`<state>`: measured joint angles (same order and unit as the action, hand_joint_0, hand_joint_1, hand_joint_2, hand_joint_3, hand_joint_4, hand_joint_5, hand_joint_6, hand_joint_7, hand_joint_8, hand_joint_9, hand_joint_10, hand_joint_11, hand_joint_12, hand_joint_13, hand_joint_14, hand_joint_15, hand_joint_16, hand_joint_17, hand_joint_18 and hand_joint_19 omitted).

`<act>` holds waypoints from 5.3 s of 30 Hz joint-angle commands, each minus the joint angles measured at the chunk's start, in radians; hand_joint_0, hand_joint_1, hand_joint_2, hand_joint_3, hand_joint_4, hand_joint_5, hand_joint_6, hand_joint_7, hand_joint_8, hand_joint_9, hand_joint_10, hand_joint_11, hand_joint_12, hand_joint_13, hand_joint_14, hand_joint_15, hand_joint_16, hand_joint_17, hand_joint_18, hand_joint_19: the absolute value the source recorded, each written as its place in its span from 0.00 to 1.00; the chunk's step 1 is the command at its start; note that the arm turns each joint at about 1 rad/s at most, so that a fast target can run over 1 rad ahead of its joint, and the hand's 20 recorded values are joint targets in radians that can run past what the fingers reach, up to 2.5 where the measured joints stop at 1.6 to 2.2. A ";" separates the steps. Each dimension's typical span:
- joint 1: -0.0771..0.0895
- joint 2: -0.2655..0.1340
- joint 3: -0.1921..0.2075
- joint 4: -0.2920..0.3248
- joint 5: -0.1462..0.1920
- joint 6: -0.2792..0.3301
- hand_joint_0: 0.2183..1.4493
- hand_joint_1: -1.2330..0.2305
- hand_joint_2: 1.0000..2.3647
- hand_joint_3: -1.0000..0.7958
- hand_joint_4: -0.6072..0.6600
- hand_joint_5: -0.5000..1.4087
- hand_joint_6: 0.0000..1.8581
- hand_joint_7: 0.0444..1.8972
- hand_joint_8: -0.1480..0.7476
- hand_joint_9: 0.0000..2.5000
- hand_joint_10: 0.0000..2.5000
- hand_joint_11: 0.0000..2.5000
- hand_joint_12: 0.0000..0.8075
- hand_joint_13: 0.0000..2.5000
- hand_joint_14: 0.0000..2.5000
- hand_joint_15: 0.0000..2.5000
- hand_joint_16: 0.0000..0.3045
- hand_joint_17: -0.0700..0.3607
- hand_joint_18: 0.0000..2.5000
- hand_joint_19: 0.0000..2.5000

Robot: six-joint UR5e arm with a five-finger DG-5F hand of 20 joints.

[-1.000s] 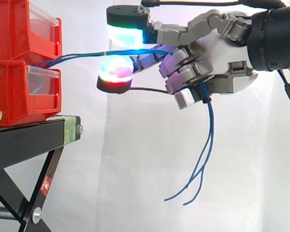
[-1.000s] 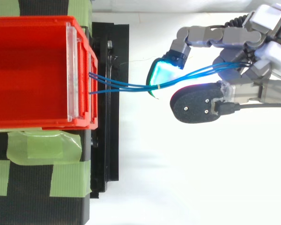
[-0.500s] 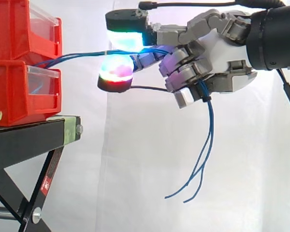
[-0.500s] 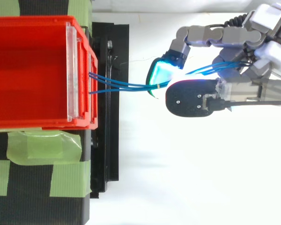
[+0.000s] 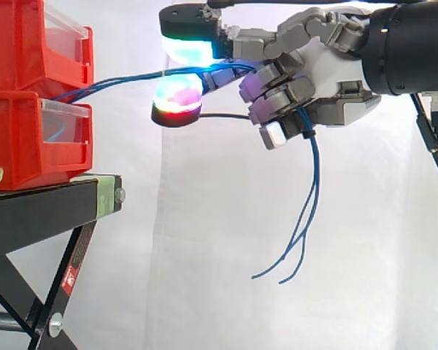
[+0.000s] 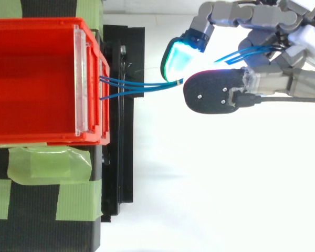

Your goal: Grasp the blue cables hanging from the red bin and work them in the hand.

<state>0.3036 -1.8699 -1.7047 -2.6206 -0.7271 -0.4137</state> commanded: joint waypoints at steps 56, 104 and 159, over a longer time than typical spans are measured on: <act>0.042 0.000 0.000 -0.064 -0.020 0.138 0.63 0.40 0.01 0.23 0.68 0.39 0.00 0.69 0.76 0.71 1.00 1.00 0.88 0.81 1.00 0.79 0.78 0.58 1.00 0.26; 0.051 0.000 0.027 -0.081 -0.032 0.135 0.59 0.46 0.01 0.42 0.71 0.46 0.01 0.60 0.76 0.71 1.00 1.00 0.88 0.81 1.00 0.79 0.78 0.58 1.00 0.26; 0.048 0.000 0.028 -0.067 -0.057 0.118 0.55 0.41 0.01 0.22 0.68 0.50 0.01 0.63 0.76 0.71 1.00 1.00 0.88 0.81 1.00 0.79 0.78 0.58 1.00 0.26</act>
<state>0.3531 -1.8699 -1.6777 -2.6850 -0.7805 -0.2960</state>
